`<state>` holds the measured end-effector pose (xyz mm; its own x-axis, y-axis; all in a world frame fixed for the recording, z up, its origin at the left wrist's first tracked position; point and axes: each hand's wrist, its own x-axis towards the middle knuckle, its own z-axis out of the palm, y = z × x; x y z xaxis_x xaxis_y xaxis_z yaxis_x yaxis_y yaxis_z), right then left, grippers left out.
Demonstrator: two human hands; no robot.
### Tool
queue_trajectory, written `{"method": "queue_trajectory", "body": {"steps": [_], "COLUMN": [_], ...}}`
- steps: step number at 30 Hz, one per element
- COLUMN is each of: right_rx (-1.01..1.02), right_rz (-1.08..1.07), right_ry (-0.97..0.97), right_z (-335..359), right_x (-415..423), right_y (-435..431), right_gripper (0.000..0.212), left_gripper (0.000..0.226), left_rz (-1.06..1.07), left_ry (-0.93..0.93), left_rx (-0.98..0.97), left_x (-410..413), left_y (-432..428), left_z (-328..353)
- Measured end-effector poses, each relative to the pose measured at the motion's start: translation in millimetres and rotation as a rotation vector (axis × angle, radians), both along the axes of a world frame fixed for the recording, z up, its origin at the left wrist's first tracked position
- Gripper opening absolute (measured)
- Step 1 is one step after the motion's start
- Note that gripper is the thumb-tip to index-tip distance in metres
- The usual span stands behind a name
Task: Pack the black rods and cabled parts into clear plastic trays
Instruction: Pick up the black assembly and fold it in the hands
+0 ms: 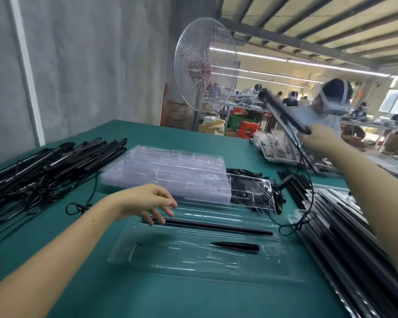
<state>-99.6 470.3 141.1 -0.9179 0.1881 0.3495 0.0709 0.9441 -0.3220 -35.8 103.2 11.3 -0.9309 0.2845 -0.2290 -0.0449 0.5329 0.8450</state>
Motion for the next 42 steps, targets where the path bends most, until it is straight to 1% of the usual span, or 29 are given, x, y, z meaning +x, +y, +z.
{"method": "queue_trajectory", "body": {"steps": [1,3,6,7,10,11,13,14,17,18,19,20,22,23,26,29,32,34,36,38,39,40,42], "right_rx": [0.082,0.204,0.175,0.198,0.386,0.372,0.225,0.119,-0.321,-0.379,-0.337,-0.221,0.010,0.059,0.135,0.241,0.229,0.203,0.134,-0.036,-0.118,-0.186,-0.289], "right_rz": [-0.006,-0.035,-0.046,-0.043,-0.023,0.024,0.166,0.239,0.451,0.506,0.545,0.563,0.571,0.556,0.458,0.397,0.441,0.478,0.518,0.541,0.525,0.493,0.399], "right_ry": [-0.052,-0.040,0.016,0.041,0.203,0.224,0.147,0.057,-0.304,-0.385,-0.416,-0.403,-0.298,-0.244,-0.141,-0.074,-0.088,-0.103,-0.113,-0.102,-0.076,-0.042,0.031], "right_z": [-3,-11,-22,-23,-20,-18,-20,-23,-41,-50,-60,-71,-92,-100,-111,-113,-118,-124,-129,-133,-136,-139,-145], "right_x": [1,1,0,1,10,17,31,39,73,82,89,94,101,103,108,109,110,110,112,115,116,116,115], "right_y": [-1,-4,-15,-21,-47,-57,-79,-92,-124,-132,-139,-143,-148,-148,-142,-132,-124,-117,-107,-100,-97,-93,-85], "right_gripper": [0.031,0.028,0.022,0.023,0.023,0.021,0.016,0.014,0.016,0.015,0.013,0.011,0.013,0.017,0.025,0.029,0.032,0.041,0.049,0.056,0.056,0.051,0.030], "left_gripper": [0.021,0.021,0.021,0.021,0.022,0.024,0.031,0.039,0.069,0.078,0.085,0.091,0.099,0.099,0.081,0.058,0.039,0.033,0.030,0.027,0.025,0.023,0.023], "left_rz": [-0.011,-0.014,0.002,0.014,0.065,0.090,0.144,0.160,0.148,0.137,0.129,0.128,0.150,0.161,0.124,0.120,0.186,0.215,0.239,0.264,0.272,0.281,0.307], "left_ry": [-0.004,-0.008,0.015,0.029,0.080,0.094,0.082,0.052,-0.080,-0.116,-0.138,-0.144,-0.139,-0.132,-0.081,0.011,0.100,0.116,0.111,0.102,0.095,0.086,0.068], "left_rx": [0.003,0.016,0.032,0.040,0.073,0.111,0.277,0.400,0.774,0.870,0.948,1.007,1.091,1.111,1.097,0.949,0.777,0.789,0.855,0.886,0.887,0.892,0.918], "left_x": [1,4,5,5,3,1,-1,-1,0,1,2,2,2,3,4,6,5,4,5,6,7,9,11], "left_y": [0,-1,-4,-5,-4,-2,3,4,3,2,0,-3,-8,-12,-22,-25,-23,-24,-29,-35,-37,-38,-38], "left_z": [-1,-3,-5,-6,-6,-5,-3,-1,2,2,2,2,1,0,1,1,-9,-16,-23,-31,-35,-39,-45]}}
